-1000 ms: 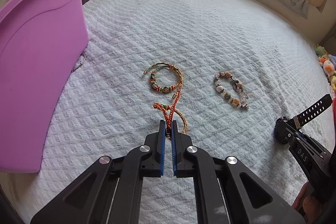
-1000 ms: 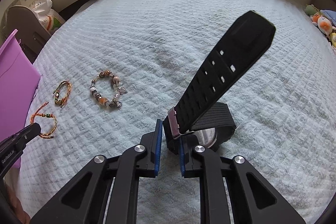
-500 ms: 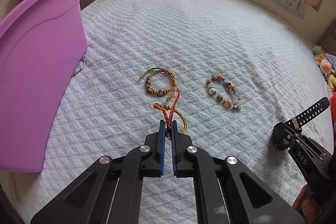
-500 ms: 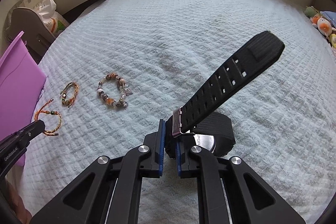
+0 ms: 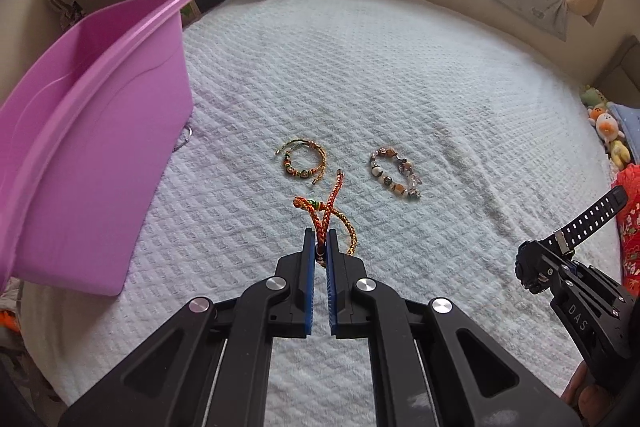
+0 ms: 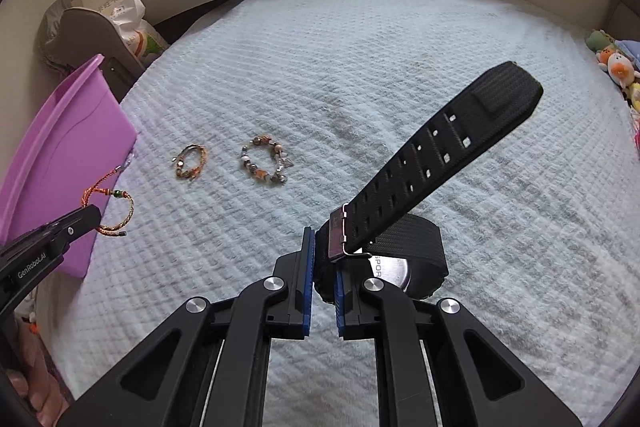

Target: Organize jewelry

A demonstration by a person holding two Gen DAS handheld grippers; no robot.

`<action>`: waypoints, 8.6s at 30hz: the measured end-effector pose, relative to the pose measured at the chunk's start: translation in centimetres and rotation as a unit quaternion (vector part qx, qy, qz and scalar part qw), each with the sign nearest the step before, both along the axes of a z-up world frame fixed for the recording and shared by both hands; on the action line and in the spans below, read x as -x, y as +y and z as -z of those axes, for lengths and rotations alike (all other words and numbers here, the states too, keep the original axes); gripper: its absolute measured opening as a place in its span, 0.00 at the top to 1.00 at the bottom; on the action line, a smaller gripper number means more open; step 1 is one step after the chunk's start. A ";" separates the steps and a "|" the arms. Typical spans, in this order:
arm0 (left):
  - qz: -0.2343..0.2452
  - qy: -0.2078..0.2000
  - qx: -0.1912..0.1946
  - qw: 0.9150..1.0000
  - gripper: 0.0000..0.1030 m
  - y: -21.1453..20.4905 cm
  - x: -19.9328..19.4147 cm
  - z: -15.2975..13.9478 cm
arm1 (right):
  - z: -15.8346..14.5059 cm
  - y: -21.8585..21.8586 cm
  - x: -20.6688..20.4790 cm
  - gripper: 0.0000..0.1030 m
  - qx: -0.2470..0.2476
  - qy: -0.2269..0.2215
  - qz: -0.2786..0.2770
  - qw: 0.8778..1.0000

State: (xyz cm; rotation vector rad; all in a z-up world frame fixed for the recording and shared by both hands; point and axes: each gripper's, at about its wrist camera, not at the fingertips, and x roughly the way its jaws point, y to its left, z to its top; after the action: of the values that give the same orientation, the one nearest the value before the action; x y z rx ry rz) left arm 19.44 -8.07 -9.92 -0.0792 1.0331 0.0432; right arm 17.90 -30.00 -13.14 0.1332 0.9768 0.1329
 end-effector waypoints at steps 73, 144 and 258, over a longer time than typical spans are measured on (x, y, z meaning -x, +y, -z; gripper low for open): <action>-0.069 0.117 0.000 0.991 0.23 35.4 -2.9 -7.8 | -9.4 43.6 -7.6 0.49 0.012 0.202 -0.230 0.952; -0.004 0.112 -0.034 0.993 0.12 1.7 0.9 -3.6 | -2.1 -3.1 1.4 0.34 -0.025 0.116 -0.017 0.993; -0.004 0.032 0.038 0.999 0.89 2.4 2.5 -7.3 | -8.3 6.0 1.4 0.90 -0.046 0.031 -0.151 0.987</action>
State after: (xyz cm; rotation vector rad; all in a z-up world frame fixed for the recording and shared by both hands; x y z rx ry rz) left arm 16.98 -5.66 -2.62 -0.1517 1.0994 0.0132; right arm 16.54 -24.04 -4.85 0.0743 1.0492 0.4549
